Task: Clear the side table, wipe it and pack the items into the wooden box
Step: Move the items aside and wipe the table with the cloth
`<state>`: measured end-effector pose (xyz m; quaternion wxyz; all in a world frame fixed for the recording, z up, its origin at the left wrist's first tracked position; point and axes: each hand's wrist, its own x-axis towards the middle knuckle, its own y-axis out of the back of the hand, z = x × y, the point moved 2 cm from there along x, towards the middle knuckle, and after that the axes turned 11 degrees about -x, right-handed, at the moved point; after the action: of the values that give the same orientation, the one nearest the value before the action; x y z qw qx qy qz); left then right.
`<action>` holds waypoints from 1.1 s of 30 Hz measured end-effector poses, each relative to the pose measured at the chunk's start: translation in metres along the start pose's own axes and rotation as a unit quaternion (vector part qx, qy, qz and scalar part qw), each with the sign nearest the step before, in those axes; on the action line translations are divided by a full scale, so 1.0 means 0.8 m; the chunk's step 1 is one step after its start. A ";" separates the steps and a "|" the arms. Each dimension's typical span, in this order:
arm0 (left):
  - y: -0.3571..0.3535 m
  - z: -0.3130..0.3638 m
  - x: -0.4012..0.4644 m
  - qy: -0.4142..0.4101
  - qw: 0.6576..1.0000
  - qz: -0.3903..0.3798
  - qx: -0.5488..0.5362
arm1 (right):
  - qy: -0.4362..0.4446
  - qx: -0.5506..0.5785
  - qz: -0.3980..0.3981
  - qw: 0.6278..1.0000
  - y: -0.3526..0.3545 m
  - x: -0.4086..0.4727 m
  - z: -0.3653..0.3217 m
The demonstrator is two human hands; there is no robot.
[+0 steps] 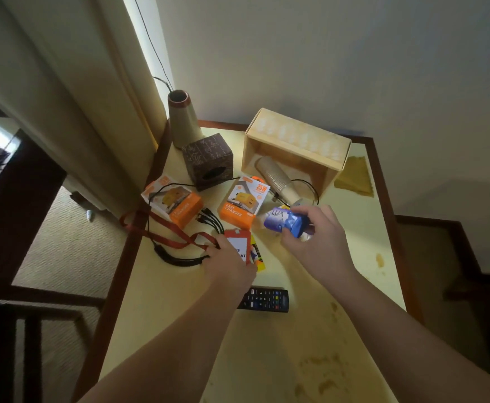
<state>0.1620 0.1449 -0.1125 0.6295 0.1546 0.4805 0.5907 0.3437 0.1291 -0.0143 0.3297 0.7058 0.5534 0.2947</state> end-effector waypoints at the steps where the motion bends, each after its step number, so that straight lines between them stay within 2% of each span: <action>1: 0.001 -0.003 0.001 0.001 1.000 0.002 0.004 | 0.005 0.004 0.005 1.000 -0.004 0.009 -0.005; 5: 0.011 -0.015 0.004 0.002 0.999 0.012 -0.032 | 0.007 0.011 0.013 1.000 -0.029 0.053 -0.023; 9: 0.035 -0.027 -0.005 -0.014 0.995 0.021 -0.096 | -0.009 -0.008 -0.016 1.000 -0.066 0.093 -0.031; 14: 0.078 -0.048 -0.023 -0.048 0.981 0.073 -0.174 | -0.034 -0.028 -0.052 0.998 -0.103 0.120 -0.028; 19: 0.131 -0.054 0.013 -0.138 0.971 0.144 -0.129 | -0.053 -0.069 -0.096 0.992 -0.121 0.117 -0.010; 23: 0.155 -0.057 0.067 -0.163 0.973 0.138 -0.088 | 0.005 -0.105 -0.064 0.992 -0.109 0.081 -0.023; 25: 0.160 -0.059 0.087 -0.173 0.971 0.141 -0.080 | 0.105 -0.076 -0.066 0.989 -0.098 0.041 -0.031; 27: 0.159 -0.063 0.099 -0.181 0.970 0.141 -0.080 | 0.199 -0.085 -0.136 0.967 -0.098 -0.009 -0.023; 28: 0.158 -0.064 0.102 -0.181 0.971 0.138 -0.075 | 0.218 -0.100 -0.184 0.953 -0.099 -0.032 -0.015; 30: 0.154 -0.069 0.107 -0.182 0.972 0.135 -0.068 | 0.229 -0.145 -0.250 0.930 -0.104 -0.068 0.005; 33: 0.147 -0.074 0.106 -0.205 0.969 0.126 -0.046 | 0.228 -0.216 -0.293 0.903 -0.114 -0.098 0.029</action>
<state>0.0322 0.2283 -0.0876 0.6416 0.3030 0.2900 0.6423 0.2913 0.0652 -0.1045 0.4106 0.3369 0.7179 0.4500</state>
